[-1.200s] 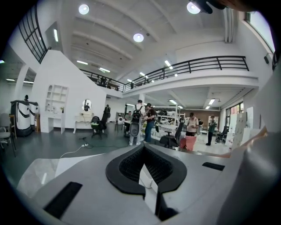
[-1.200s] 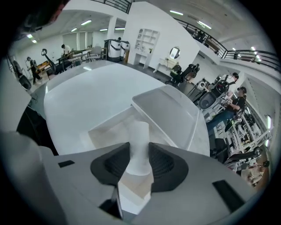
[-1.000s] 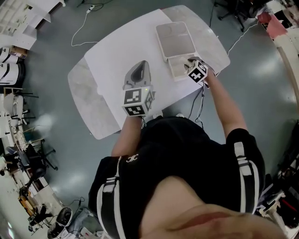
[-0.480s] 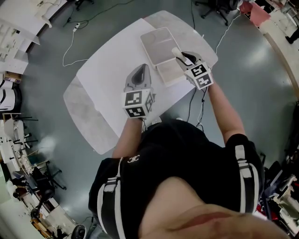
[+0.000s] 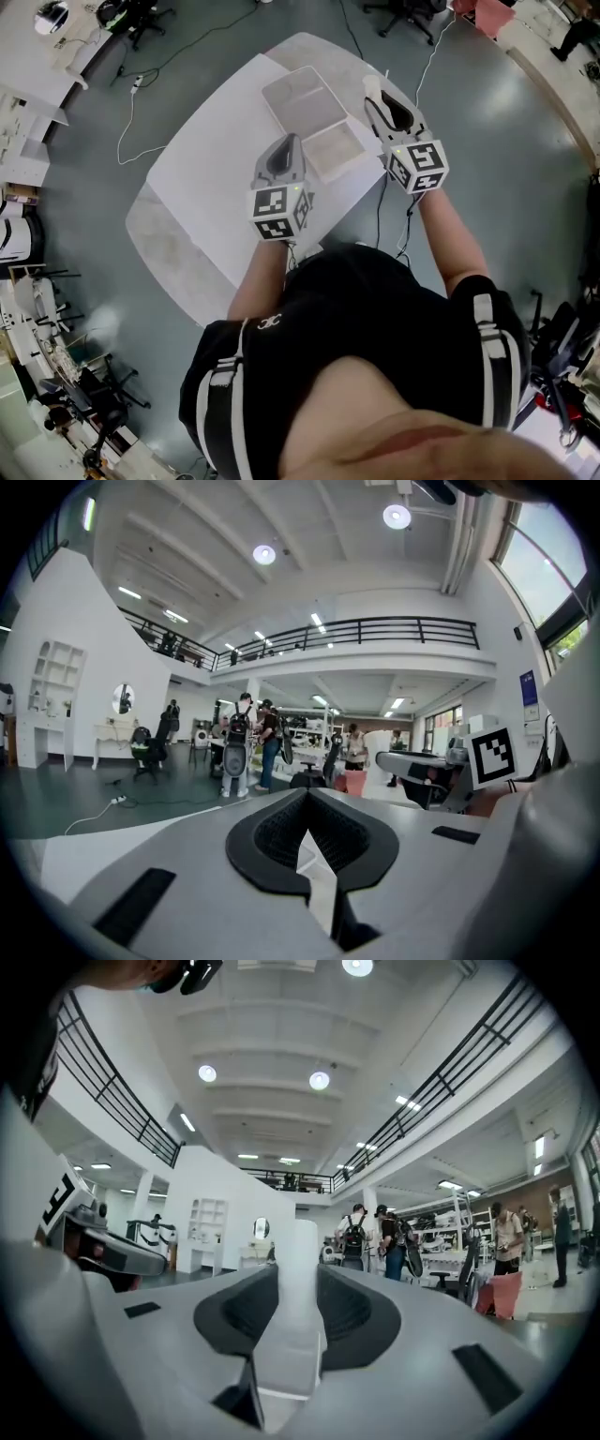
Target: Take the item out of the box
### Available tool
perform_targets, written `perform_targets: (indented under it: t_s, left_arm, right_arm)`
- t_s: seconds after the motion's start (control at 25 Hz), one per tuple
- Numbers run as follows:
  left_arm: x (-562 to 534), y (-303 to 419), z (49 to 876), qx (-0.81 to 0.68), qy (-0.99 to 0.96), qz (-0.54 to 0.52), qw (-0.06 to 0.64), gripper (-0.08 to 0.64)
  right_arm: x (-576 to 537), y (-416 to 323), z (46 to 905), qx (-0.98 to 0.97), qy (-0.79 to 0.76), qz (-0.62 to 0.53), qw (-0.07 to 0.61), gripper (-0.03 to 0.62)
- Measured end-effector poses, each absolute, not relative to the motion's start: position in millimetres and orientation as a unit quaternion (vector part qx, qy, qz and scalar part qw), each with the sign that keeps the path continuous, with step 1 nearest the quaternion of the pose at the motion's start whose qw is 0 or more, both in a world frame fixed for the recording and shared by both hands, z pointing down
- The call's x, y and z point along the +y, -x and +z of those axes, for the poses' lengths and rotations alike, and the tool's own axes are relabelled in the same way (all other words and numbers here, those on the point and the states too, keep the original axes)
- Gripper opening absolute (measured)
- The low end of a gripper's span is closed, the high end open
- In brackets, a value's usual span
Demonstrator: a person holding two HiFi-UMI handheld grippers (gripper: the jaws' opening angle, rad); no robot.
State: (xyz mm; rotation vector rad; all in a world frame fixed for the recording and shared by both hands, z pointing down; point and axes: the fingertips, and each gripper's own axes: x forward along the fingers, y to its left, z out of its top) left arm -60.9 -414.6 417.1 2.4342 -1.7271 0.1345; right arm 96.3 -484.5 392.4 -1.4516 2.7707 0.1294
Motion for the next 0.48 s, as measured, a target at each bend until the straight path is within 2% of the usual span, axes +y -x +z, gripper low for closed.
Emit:
perform_targets:
  t_s: [0.48]
  left_arm:
    - [-414.1, 46.9, 418.4, -0.559, -0.825, 0.045, 0.07, 0.014]
  right_arm:
    - [-459.7, -116.3, 395.2, 0.856, 0.515, 0.042, 0.034, 0.12]
